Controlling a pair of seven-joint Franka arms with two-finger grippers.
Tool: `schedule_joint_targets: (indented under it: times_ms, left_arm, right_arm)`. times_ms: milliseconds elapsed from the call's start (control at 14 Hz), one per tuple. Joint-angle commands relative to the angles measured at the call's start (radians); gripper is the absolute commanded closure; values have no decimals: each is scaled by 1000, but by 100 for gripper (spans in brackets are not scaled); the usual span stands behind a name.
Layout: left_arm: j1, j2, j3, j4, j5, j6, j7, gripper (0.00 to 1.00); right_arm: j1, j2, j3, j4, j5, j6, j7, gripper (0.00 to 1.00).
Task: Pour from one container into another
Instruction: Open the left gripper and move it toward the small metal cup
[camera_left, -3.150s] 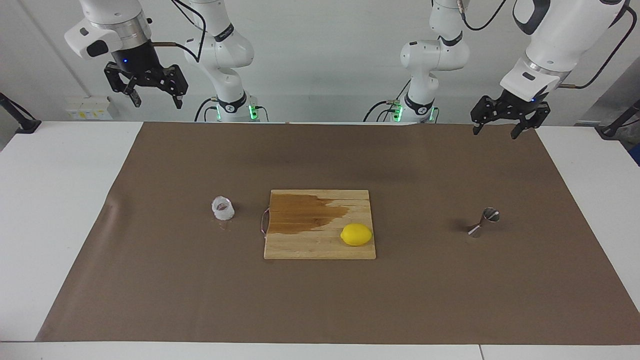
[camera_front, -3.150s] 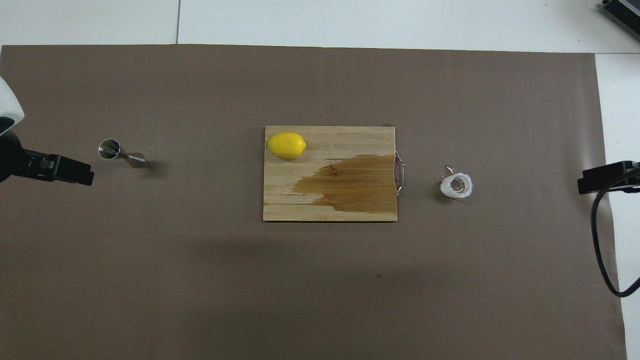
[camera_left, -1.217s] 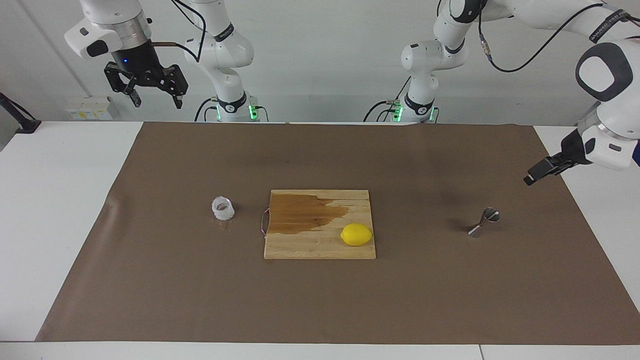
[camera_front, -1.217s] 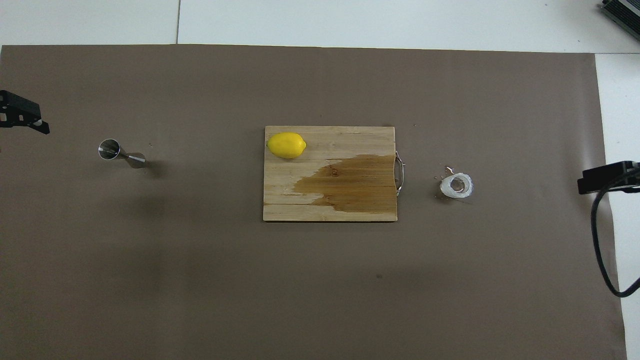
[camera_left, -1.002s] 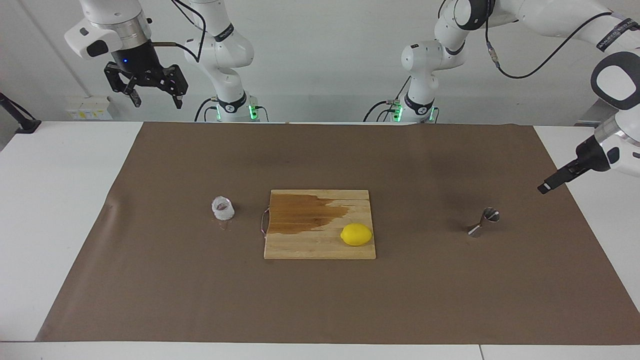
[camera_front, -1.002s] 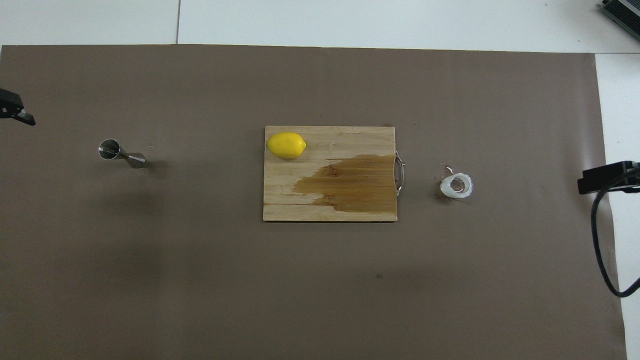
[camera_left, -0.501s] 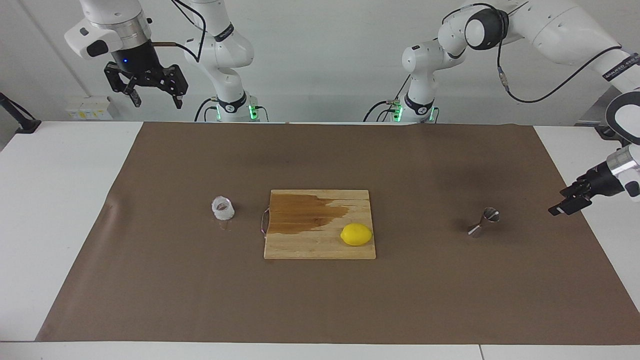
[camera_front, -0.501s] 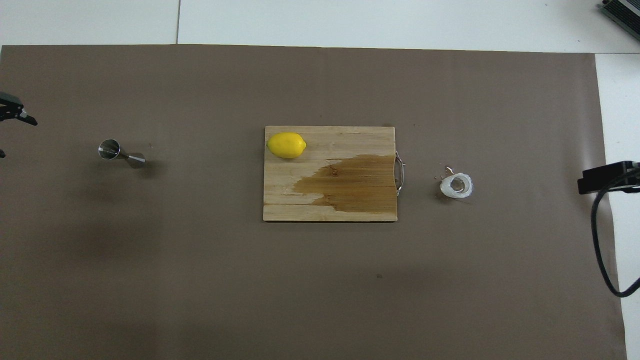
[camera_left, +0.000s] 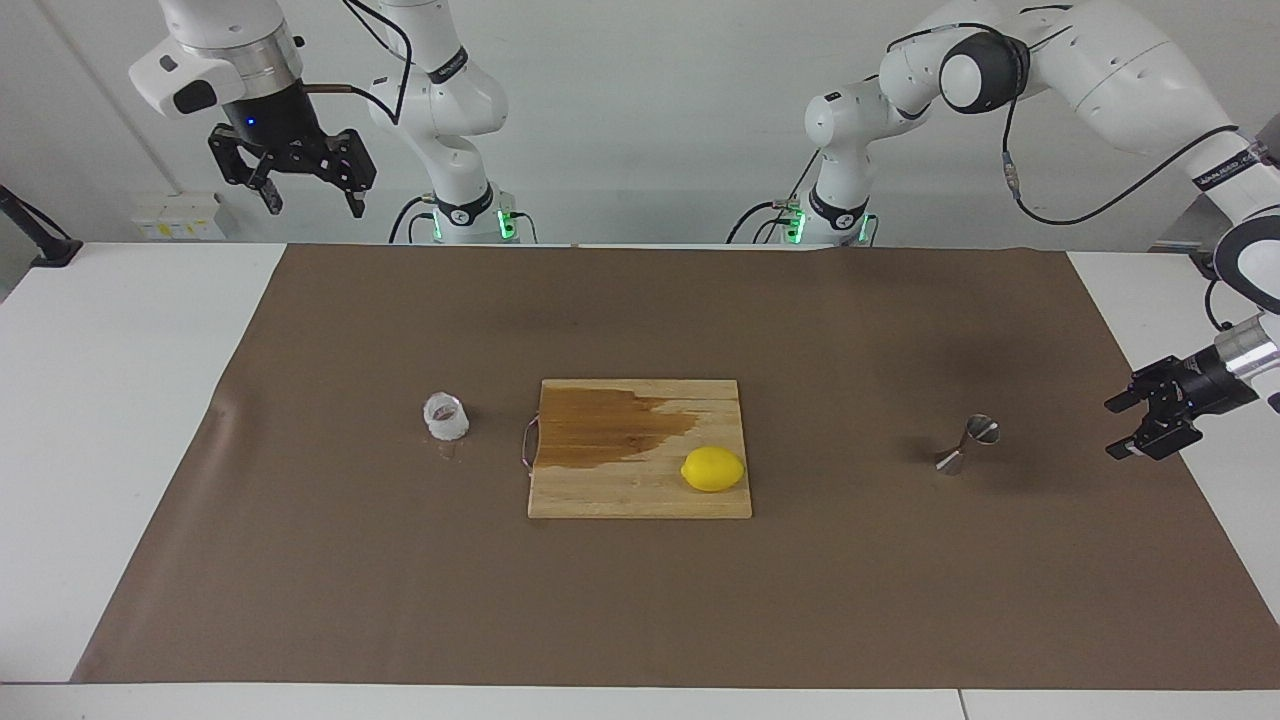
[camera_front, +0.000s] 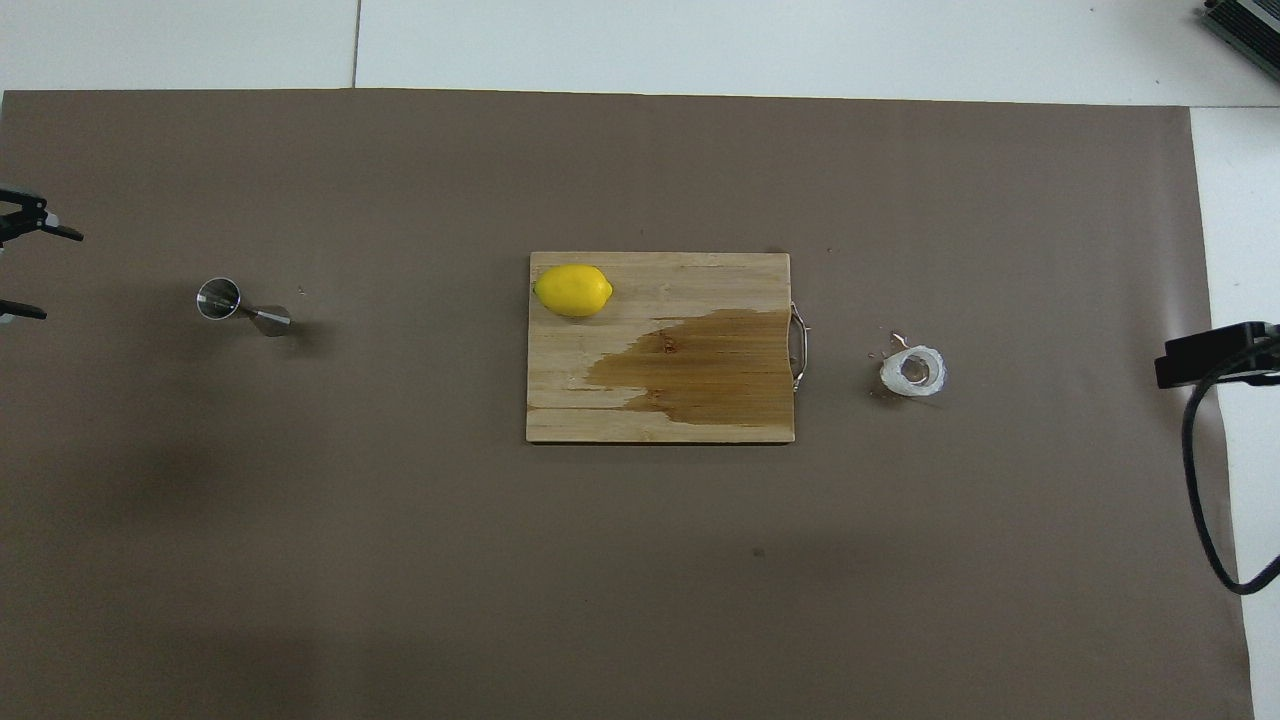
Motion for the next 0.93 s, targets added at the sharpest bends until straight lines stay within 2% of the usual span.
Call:
schedule_joint_targets:
  times_ms: [0, 358, 501, 788, 859]
  left_arm:
    - [-14, -61, 3, -114, -21, 65, -114, 0]
    - [-9, -96, 3, -196, -71, 72, -187, 0]
    - [-21, -119, 3, -268, -123, 91, -232, 0]
    - [-3, -110, 3, -285, -163, 104, -232, 0]
    - [-17, -110, 3, -305, -185, 139, -234, 0]
  right_arm:
    - [-8, -3, 0, 4, -9, -18, -28, 0]
    - [-8, -3, 0, 4, -9, -18, -28, 0]
    - [-6, -3, 0, 4, -9, -18, -28, 0]
    - [-6, -3, 0, 4, -9, -18, -28, 0]
    - [-8, -3, 0, 4, -9, -18, -25, 0]
